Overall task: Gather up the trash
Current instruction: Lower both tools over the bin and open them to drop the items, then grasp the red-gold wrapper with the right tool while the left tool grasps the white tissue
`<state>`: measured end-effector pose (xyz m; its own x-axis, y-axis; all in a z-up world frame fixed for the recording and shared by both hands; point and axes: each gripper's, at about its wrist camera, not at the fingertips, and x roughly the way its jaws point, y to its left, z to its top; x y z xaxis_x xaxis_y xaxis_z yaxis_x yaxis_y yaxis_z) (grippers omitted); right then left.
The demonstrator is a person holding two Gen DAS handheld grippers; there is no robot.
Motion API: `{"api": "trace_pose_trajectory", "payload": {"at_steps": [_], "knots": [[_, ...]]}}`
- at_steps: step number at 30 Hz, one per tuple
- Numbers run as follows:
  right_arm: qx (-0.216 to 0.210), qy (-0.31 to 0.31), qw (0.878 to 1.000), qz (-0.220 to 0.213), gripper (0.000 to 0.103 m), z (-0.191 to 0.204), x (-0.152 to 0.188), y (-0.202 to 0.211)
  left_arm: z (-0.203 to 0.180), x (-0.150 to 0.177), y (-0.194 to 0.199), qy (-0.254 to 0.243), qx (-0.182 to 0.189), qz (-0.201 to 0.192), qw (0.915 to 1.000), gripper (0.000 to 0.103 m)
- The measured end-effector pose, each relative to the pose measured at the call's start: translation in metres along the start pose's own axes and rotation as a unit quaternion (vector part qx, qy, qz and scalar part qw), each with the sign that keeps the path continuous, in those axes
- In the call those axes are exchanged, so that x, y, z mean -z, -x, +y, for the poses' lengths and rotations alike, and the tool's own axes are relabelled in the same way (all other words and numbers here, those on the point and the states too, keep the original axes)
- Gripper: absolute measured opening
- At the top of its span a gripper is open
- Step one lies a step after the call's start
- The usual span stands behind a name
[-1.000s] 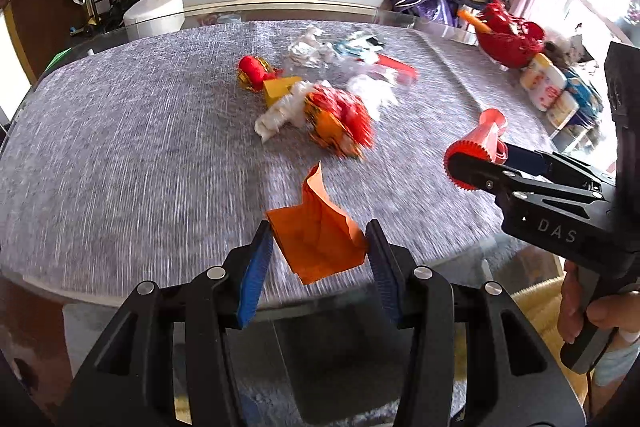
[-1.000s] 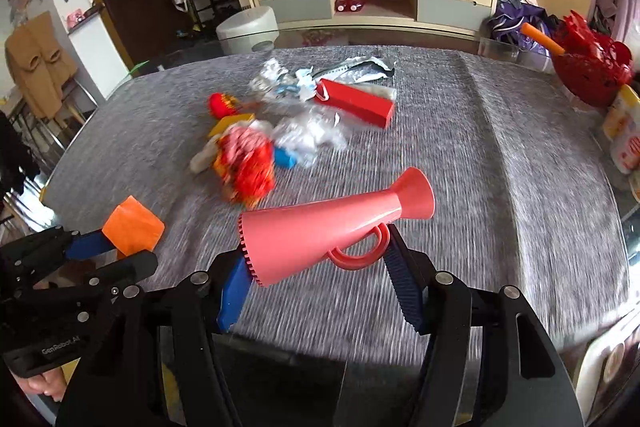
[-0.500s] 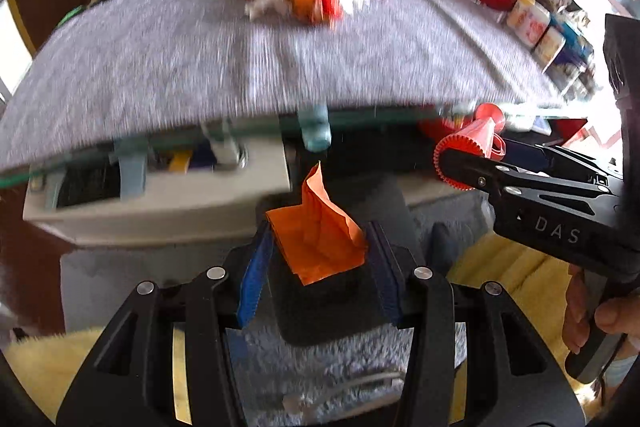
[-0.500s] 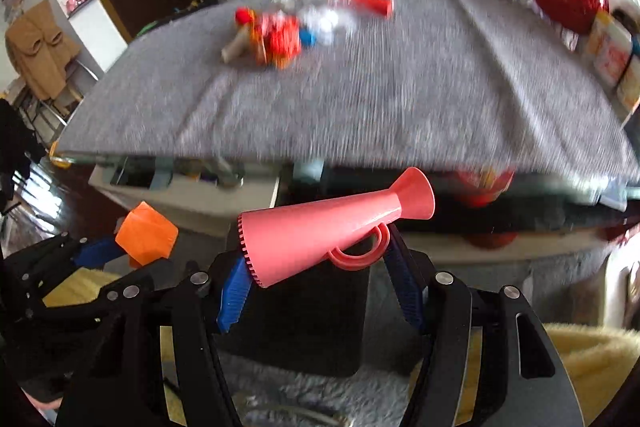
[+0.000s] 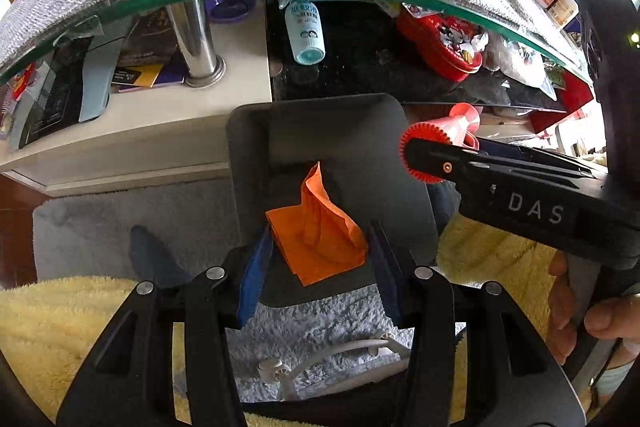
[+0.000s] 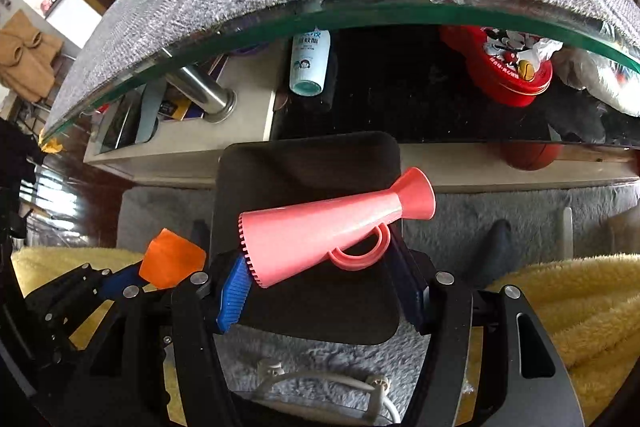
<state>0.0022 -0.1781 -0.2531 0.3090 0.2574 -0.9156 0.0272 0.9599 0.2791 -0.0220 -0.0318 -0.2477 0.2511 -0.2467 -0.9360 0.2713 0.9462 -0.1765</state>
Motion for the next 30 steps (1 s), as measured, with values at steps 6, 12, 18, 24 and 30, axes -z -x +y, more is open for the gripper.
{"api": "trace_pose_trajectory", "payload": {"at_steps": [6, 12, 18, 24, 30], "knots": [[0.000, -0.001, 1.000, -0.008, 0.079, -0.001, -0.004, 0.004, -0.001, -0.002, 0.001, -0.002, -0.008, 0.002, 1.0000, 0.055], [0.008, -0.011, 1.000, -0.023, 0.079, -0.007, -0.010, 0.013, 0.002, -0.006, 0.007, 0.001, -0.014, -0.005, 0.9999, 0.060], [0.014, -0.020, 0.998, -0.054, 0.079, -0.016, -0.022, 0.036, 0.008, -0.014, 0.022, 0.009, -0.019, -0.026, 0.9994, 0.061], [0.018, -0.030, 0.996, -0.087, 0.079, -0.024, -0.037, 0.061, 0.020, -0.028, 0.046, 0.017, -0.032, -0.055, 0.9978, 0.062], [0.022, -0.036, 0.993, -0.113, 0.079, -0.029, -0.053, 0.081, 0.028, -0.044, 0.066, 0.022, -0.038, -0.080, 0.9958, 0.062]]}}
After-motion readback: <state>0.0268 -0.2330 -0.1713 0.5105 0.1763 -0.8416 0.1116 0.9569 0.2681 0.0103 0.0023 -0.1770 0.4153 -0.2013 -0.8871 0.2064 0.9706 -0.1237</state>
